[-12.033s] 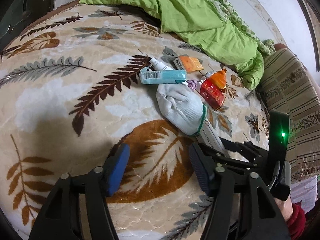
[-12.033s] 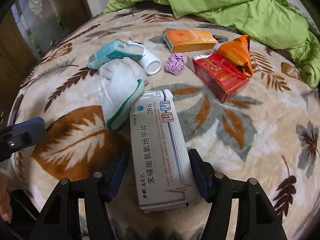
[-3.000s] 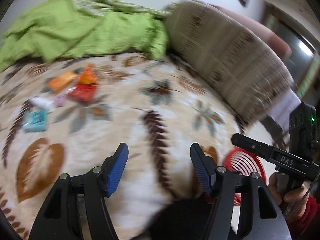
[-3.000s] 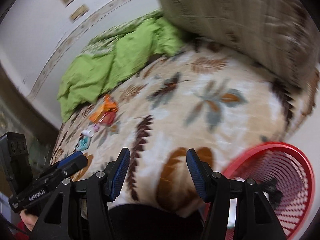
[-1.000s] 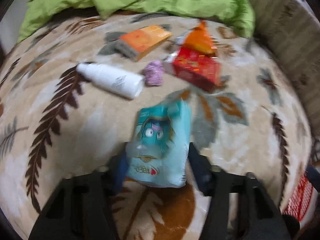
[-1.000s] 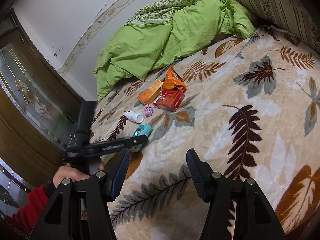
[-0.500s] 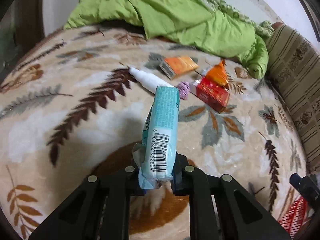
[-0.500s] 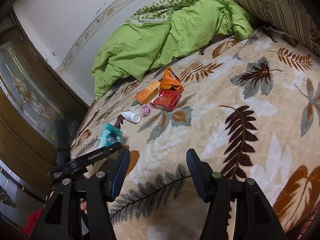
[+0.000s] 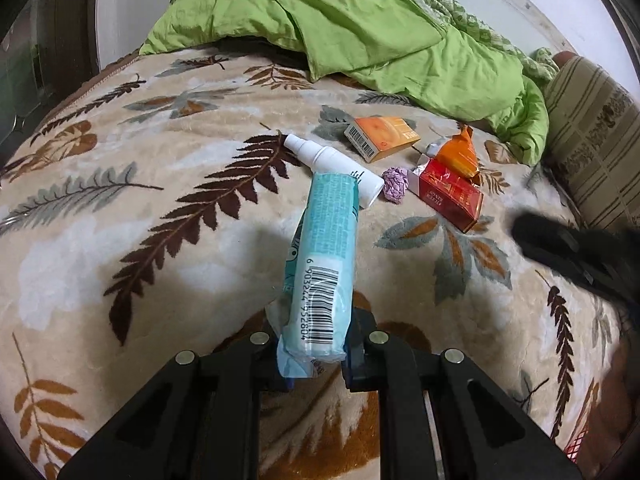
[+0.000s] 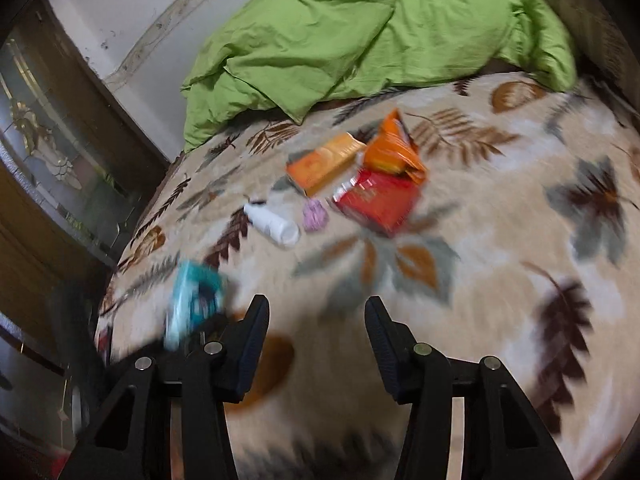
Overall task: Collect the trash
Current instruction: 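Grasp the teal snack packet with the left tool while the right tool grasps the purple paper ball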
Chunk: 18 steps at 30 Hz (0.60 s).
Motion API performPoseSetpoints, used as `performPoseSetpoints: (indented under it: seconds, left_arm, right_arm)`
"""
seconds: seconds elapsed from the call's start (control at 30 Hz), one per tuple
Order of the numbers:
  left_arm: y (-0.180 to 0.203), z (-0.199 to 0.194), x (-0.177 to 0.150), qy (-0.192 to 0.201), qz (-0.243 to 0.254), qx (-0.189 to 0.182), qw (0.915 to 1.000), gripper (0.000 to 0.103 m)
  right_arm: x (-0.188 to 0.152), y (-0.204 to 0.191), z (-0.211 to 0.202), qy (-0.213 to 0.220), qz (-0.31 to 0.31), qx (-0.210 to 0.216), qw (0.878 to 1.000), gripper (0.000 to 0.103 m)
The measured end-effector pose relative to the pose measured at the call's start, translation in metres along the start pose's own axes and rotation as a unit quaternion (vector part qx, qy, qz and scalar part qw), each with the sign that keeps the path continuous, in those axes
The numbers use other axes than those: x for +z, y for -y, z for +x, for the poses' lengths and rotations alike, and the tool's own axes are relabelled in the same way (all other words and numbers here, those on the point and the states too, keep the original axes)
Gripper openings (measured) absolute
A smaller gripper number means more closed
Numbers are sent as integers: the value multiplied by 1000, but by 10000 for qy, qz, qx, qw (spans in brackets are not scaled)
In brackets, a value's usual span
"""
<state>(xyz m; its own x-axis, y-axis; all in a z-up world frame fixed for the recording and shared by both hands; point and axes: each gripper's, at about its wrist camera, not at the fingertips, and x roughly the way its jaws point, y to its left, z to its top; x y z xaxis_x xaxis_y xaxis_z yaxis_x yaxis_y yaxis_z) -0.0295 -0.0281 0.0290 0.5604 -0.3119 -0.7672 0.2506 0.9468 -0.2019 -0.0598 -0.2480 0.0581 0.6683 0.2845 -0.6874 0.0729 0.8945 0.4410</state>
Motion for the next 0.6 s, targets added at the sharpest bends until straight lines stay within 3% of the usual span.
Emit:
performPoseSetpoints:
  seconds: [0.07,0.27,0.47,0.53,0.6]
  left_arm:
    - [0,2,1,-14,-43,-8,10000,15]
    - [-5,6,4,-84,-170,-60,9998,15]
    - [-3,10,5,-139,-150,-90,9998,15]
    - [-3,10,5,-150,-139,-84,9998,15]
    - [-2,11,5,-146,-117,-65,9998,15]
  right_arm:
    - [19,-7,25,-117,-49,-26,9999,47]
    - [53,-12,86,-299,-113,-392,9987,46]
    - [58,-3,128,-650,9,-632,9959,41]
    - [55,-1,129,-574,-13,-629,9964,40]
    - [54,-3,124,-532,-100,-548,9970,26]
